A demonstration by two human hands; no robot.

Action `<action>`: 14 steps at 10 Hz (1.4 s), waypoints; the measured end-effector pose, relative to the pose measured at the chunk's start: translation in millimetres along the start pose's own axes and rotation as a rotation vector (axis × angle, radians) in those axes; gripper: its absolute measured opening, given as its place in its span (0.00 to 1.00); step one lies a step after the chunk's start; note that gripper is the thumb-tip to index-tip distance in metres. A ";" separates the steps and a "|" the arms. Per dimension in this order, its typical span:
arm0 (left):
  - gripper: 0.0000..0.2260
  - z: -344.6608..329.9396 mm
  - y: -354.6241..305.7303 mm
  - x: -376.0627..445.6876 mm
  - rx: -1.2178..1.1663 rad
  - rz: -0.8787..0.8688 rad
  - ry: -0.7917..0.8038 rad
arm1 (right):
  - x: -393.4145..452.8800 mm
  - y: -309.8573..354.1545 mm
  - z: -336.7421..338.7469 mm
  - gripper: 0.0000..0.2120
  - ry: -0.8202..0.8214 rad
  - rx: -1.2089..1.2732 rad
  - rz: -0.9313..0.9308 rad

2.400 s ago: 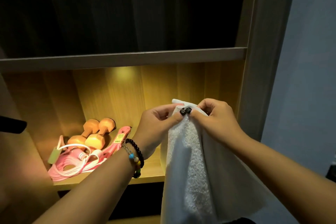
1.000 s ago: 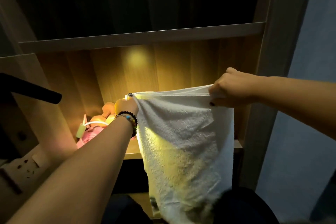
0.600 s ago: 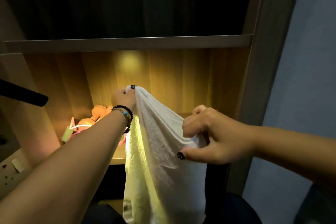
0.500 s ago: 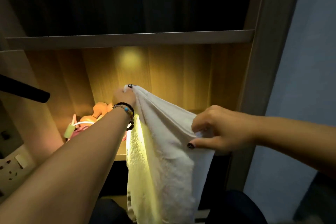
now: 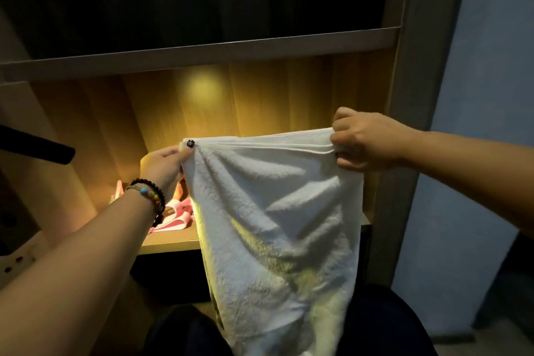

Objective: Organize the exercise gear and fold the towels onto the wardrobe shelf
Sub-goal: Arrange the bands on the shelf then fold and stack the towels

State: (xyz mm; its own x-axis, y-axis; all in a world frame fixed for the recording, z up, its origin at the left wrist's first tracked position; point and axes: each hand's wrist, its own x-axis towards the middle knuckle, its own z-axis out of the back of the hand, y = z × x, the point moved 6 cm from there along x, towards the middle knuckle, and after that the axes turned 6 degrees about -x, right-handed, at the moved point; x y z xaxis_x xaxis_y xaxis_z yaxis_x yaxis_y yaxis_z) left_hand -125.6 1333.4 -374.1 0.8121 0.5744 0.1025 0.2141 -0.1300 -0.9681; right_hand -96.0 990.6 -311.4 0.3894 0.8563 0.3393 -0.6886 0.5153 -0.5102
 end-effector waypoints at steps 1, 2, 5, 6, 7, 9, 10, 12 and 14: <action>0.03 9.1 9.6 5.8 -0.016 0.014 -0.064 | 3.1 0.2 1.7 0.11 -0.030 -0.109 0.010; 0.05 4.0 14.8 4.0 -0.013 0.011 -0.117 | 1.3 -1.8 -0.6 0.14 0.072 -0.192 -0.055; 0.08 -2.7 13.6 4.7 0.144 -0.039 -0.111 | 15.4 10.6 -23.7 0.18 0.430 -0.257 -0.215; 0.10 15.8 21.7 3.6 0.242 0.023 -0.134 | 21.7 7.9 -23.9 0.18 0.369 -0.116 -0.345; 0.09 33.8 35.8 7.5 0.230 0.111 -0.125 | 34.9 0.6 -20.2 0.17 0.252 -0.027 -0.442; 0.09 34.1 35.6 -1.3 0.061 0.138 -0.155 | 45.1 1.0 4.9 0.15 0.066 -0.081 -0.396; 0.08 22.6 23.6 -10.0 -0.040 0.077 -0.181 | 39.8 -2.9 21.3 0.15 0.008 -0.138 -0.383; 0.15 11.0 2.8 -13.1 -0.150 0.025 -0.208 | 20.3 -9.4 50.3 0.16 -0.074 -0.150 -0.340; 0.10 10.3 -46.8 -32.7 -0.065 -0.158 -0.226 | 3.6 -13.9 89.1 0.17 -0.142 -0.110 -0.352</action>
State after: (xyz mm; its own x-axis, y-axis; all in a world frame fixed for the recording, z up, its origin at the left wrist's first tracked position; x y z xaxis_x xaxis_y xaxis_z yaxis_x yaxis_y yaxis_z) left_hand -167.8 1329.0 -334.5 0.6260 0.7561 0.1909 0.3692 -0.0718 -0.9266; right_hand -139.5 983.4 -232.7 0.4967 0.6169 0.6105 -0.4553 0.7841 -0.4219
